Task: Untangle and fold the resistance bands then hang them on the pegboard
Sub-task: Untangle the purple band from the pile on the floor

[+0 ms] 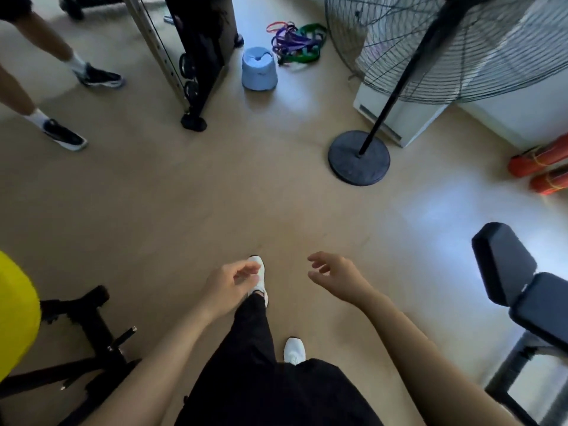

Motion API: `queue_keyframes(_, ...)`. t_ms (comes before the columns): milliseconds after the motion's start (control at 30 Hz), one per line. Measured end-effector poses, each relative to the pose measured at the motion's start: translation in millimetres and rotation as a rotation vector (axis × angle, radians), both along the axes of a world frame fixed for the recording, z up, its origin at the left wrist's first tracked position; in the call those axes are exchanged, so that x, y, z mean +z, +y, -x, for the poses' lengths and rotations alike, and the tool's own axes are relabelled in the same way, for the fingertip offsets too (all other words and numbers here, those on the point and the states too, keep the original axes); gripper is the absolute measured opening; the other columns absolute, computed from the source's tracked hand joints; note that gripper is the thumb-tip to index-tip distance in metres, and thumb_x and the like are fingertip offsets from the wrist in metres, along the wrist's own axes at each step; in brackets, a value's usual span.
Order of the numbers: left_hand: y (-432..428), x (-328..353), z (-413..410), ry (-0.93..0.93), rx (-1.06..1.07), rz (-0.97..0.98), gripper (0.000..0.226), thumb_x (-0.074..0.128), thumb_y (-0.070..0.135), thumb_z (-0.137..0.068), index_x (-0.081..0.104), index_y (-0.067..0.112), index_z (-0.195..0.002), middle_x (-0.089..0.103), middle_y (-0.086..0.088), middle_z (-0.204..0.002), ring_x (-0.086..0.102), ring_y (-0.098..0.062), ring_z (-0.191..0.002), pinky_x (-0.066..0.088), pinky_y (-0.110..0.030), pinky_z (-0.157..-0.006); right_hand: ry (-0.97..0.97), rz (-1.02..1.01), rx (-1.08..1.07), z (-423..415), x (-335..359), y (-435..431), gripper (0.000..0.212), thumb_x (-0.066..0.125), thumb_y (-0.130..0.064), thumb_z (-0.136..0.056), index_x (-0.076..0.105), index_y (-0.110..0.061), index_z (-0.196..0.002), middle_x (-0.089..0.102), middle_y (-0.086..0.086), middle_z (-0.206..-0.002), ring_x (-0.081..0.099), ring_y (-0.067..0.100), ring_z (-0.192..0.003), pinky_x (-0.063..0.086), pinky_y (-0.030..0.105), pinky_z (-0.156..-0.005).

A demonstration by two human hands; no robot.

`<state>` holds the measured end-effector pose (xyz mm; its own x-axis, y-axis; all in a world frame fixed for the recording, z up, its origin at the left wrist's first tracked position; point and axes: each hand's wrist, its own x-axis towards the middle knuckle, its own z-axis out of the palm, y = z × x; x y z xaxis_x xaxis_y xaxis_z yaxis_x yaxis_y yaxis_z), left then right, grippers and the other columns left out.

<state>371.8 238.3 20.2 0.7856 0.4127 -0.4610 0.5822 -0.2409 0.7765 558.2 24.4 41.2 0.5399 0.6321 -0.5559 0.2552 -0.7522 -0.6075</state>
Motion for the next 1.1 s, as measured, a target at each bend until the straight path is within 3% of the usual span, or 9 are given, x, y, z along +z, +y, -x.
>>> queue_keyframes(133,69,-12,-51,0.022,-0.073,-0.006,0.023,0.071,0.028,-0.091,0.067,0.048,-0.101,0.071,0.033,-0.101,0.068,0.003,-0.097,0.054,-0.028,-0.095,-0.025,0.018,0.008,-52,3,73,0.038,0.065,-0.034,-0.096,0.063,-0.021,-0.131,0.067,-0.006,-0.111,0.065,0.013,-0.099,0.054,0.032,-0.088)
queue_keyframes(333,174,-8,-134,0.083,-0.170,-0.011,0.020,0.070,0.034,-0.091,0.069,0.048,-0.106,0.073,0.026,-0.101,0.067,0.009,-0.096,0.052,-0.021,-0.093,-0.016,0.006,-0.039,-125,13,165,0.037,0.066,-0.034,-0.095,0.063,-0.023,-0.131,0.067,-0.006,-0.110,0.064,0.010,-0.097,0.054,0.031,-0.088)
queue_keyframes(433,228,3,-187,0.057,-0.176,-0.056,0.018,0.067,0.041,-0.084,0.065,0.054,-0.097,0.072,0.033,-0.095,0.067,0.009,-0.093,0.052,-0.020,-0.090,-0.031,-0.006,-0.064,-167,19,201,0.034,0.067,-0.032,-0.095,0.065,-0.023,-0.128,0.068,-0.007,-0.107,0.065,0.009,-0.094,0.054,0.030,-0.086)
queue_keyframes(633,311,14,-288,0.094,-0.204,-0.093,0.014,0.061,0.050,-0.078,0.062,0.055,-0.091,0.070,0.029,-0.095,0.067,0.005,-0.095,0.052,-0.026,-0.092,0.008,-0.054,-0.107,-258,7,268,0.029,0.069,-0.024,-0.093,0.067,-0.022,-0.122,0.068,-0.006,-0.103,0.061,-0.005,-0.084,0.044,0.011,-0.072)
queue_keyframes(800,363,17,-360,0.148,-0.190,-0.116,0.023,0.068,0.040,-0.091,0.070,0.038,-0.114,0.071,0.022,-0.107,0.066,0.001,-0.102,0.054,-0.029,-0.096,0.045,-0.068,-0.074,-341,-9,329,0.034,0.068,-0.029,-0.094,0.065,-0.023,-0.127,0.067,-0.009,-0.103,0.061,-0.005,-0.086,0.042,0.009,-0.073)
queue_keyframes(933,399,10,-407,0.170,-0.139,-0.073,0.020,0.065,0.039,-0.094,0.068,0.041,-0.113,0.070,0.024,-0.108,0.065,0.002,-0.102,0.054,-0.029,-0.095,0.044,-0.032,0.024,-406,-9,379,0.035,0.066,-0.031,-0.094,0.065,-0.022,-0.128,0.067,-0.009,-0.105,0.065,0.006,-0.091,0.048,0.022,-0.080)
queue_keyframes(1100,440,11,-462,0.104,0.075,0.012,0.018,0.068,0.019,-0.095,0.075,0.033,-0.102,0.076,0.018,-0.096,0.069,0.004,-0.091,0.052,-0.017,-0.086,0.038,-0.010,0.013,-482,0,446,0.034,0.066,-0.033,-0.094,0.065,-0.025,-0.126,0.069,-0.006,-0.108,0.066,0.010,-0.094,0.055,0.033,-0.089)
